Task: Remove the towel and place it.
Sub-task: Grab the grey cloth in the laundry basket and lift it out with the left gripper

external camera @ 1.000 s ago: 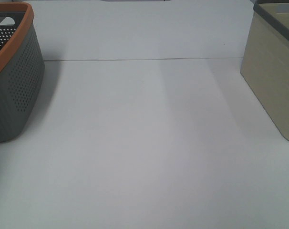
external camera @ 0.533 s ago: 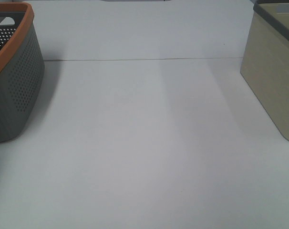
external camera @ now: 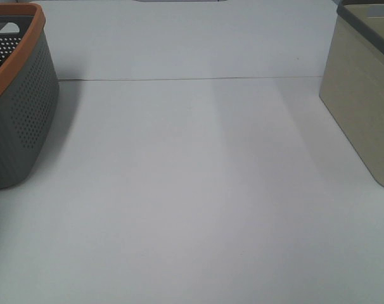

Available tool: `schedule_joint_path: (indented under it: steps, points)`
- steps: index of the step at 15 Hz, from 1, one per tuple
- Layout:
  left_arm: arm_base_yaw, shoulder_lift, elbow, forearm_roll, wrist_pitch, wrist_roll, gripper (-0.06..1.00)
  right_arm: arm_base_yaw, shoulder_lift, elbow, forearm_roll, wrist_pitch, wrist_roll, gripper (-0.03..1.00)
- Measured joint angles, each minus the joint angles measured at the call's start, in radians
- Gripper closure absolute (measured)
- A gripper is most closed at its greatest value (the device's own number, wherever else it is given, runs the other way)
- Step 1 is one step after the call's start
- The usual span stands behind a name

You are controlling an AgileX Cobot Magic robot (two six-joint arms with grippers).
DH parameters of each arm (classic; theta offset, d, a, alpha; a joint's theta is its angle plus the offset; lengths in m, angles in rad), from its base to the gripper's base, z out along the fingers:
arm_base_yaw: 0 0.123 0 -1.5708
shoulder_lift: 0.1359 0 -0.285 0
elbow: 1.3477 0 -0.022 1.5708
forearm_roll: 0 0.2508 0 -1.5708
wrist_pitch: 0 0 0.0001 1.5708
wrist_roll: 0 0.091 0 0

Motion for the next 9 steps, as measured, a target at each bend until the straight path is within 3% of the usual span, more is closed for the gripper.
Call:
schedule_joint_path:
  steps: [9]
  points:
    - [-0.022, -0.339, 0.000, 0.023, -0.091, 0.071, 0.94, 0.000, 0.000, 0.000, 0.000, 0.000, 0.000, 0.33]
